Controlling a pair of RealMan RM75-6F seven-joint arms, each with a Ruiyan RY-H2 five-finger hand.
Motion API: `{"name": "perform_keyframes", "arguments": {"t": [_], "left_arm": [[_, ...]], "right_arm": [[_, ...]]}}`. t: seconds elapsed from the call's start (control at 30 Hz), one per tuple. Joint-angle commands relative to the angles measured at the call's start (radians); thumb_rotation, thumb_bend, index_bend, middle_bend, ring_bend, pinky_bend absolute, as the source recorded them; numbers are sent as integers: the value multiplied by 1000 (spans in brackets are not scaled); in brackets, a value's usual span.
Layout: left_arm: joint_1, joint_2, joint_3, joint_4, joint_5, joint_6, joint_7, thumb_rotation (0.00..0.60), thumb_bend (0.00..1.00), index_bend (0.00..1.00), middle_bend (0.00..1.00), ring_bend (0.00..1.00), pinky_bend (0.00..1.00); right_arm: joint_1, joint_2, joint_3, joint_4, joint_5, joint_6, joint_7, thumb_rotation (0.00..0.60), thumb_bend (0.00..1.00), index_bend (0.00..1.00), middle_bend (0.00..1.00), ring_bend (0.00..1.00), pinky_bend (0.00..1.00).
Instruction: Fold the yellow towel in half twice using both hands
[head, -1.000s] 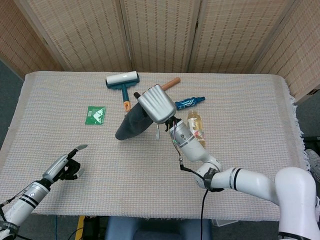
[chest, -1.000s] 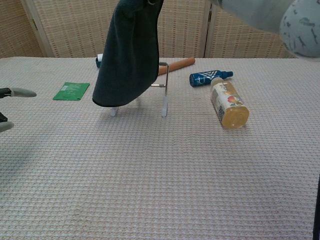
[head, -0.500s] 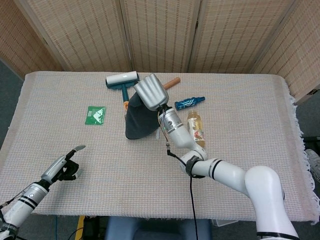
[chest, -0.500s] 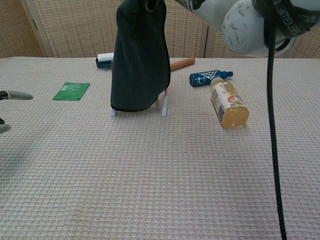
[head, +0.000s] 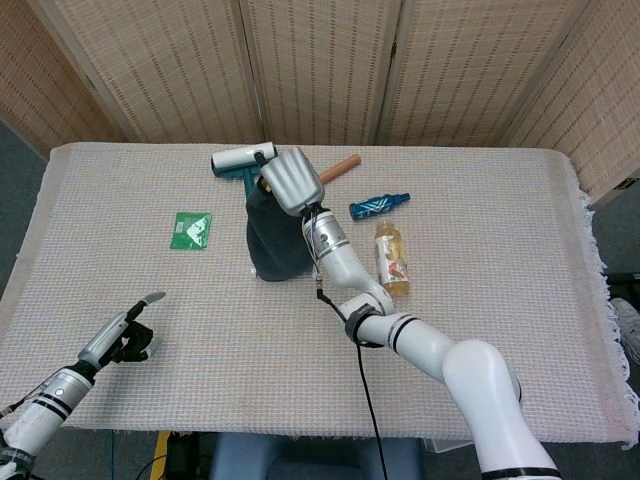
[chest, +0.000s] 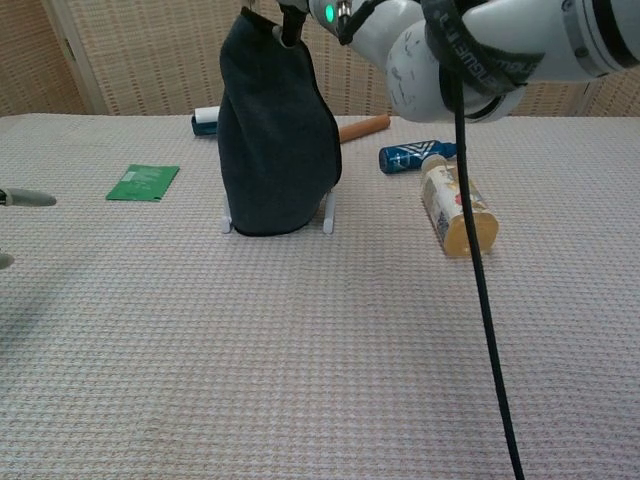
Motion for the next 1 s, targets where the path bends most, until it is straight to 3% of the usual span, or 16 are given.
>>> {"name": "perform_keyframes", "arguments": {"t": [0.03,0.27,0.53,0.7,1.0], "left_arm": [[2,-2,1,3,4,3,-2,600,479,0,896,837,914],[4,1,-6,-4,12,20,6,600,479,0,896,836,914],[20,-10,-38,12,-16,65,181,600,479,37,835,774,895],[37,-22,-72,16,-55,108,324,600,479,114,759,676,813],[78,-30,-112,-1,-96,197,525,600,479,187,658,547,628]], "right_arm": [[1,7,11,-2,30,-14,-15,600,507,0,889,1000,1000],[-78,93,-22,-147,31,24,-13,600,507,0,880,1000,1000],[-281,319,-94,-514,41,117,1,600,508,0,880,1000,1000],[-412,472,-156,-733,5,197,34,600,507,0,880,995,1000],[-615,679,-281,-959,-117,319,138,600,507,47,803,900,997]]}}
